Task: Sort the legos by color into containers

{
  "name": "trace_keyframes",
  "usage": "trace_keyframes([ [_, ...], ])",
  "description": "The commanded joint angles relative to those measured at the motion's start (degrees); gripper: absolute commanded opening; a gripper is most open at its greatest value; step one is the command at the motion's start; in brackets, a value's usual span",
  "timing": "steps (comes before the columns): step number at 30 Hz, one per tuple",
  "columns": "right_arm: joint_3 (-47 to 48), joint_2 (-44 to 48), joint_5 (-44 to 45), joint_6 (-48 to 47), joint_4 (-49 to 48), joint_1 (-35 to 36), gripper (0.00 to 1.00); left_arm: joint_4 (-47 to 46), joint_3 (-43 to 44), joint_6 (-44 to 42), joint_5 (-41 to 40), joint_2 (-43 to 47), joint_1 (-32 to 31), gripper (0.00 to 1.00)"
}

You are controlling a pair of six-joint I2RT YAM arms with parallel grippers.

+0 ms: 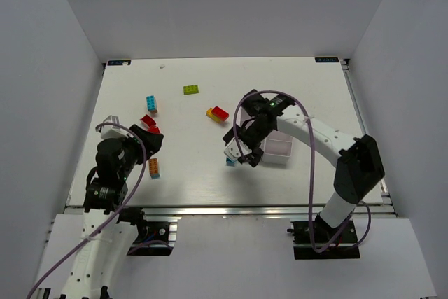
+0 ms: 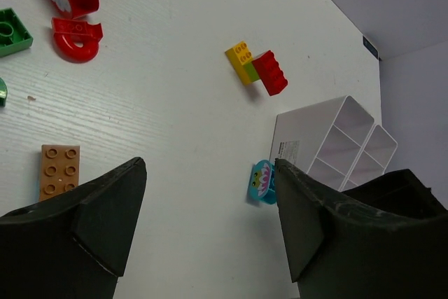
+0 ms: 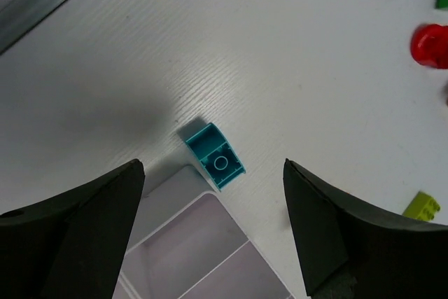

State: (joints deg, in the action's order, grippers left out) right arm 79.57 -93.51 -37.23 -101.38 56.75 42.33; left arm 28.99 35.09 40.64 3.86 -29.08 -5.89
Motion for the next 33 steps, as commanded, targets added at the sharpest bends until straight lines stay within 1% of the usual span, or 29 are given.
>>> trace_keyframes([
  [1,4.53,-4.83,3.39,-14.98,8.37,1.53,0.83,1.68,-1.16,1.89,-1.13,2.45,0.18,0.83],
  [3,4.19,-6.15,5.59,-14.81,6.54,2.75,0.81,2.38,-1.08,1.98,-1.48,2.97,0.18,0.83],
  [4,2.62,-6.24,6.46,-14.46,3.31,3.11,0.81,3.17,-0.82,1.81,-1.66,3.06,0.18,0.83],
  [6,1.38,-7.2,8.75,-14.28,0.65,3.99,0.81,4.14,-0.46,1.37,-2.18,3.15,0.18,0.83],
  [12,2.08,-11.51,12.97,-11.38,-5.33,5.13,0.79,4.14,-0.55,1.37,-1.75,3.42,0.18,0.83],
  [15,2.87,-13.27,14.73,-11.47,-6.04,5.66,0.78,3.7,-0.64,1.37,-1.75,3.07,0.18,0.83],
  [20,3.4,-17.39,22.11,-11.65,-6.83,7.5,0.74,3.52,-0.46,1.54,-1.92,3.15,0.18,0.83],
  [26,3.93,-18.72,25.28,-11.11,-7.53,8.91,0.72,5.28,-0.37,2.07,-2.8,5.08,0.18,0.83],
  [29,2.96,-18.81,26.95,-10.68,-8.94,10.05,0.68,5.28,-0.73,2.6,-2.98,6.14,0.18,0.83],
  [32,3.92,-19.6,27.56,-8.92,-8.5,10.84,0.61,5.72,-0.46,2.69,-2.89,6.49,0.18,0.83],
  [33,4.27,-19.77,27.65,-8.48,-8.24,11.02,0.57,6.07,-0.38,2.69,-2.98,6.58,0.18,0.83],
])
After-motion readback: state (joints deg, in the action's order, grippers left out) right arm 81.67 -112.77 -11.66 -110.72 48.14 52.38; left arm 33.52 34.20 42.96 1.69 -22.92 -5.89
